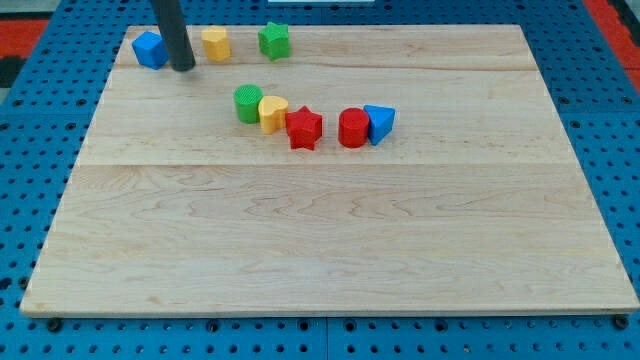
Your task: Point at the yellow heart
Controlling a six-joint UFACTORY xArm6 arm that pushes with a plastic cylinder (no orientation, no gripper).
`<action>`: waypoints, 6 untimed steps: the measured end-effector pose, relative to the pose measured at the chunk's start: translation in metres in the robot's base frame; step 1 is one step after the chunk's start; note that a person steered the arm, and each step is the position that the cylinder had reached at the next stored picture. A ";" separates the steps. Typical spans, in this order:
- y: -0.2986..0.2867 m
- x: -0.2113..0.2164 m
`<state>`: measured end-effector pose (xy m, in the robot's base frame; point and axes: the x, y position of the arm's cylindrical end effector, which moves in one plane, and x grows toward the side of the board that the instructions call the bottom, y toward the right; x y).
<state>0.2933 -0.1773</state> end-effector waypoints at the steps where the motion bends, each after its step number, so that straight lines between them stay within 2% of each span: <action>1: -0.047 -0.012; 2: -0.057 -0.030; 3: -0.026 -0.011; 4: 0.078 0.005; 5: 0.161 0.054; 6: 0.132 0.077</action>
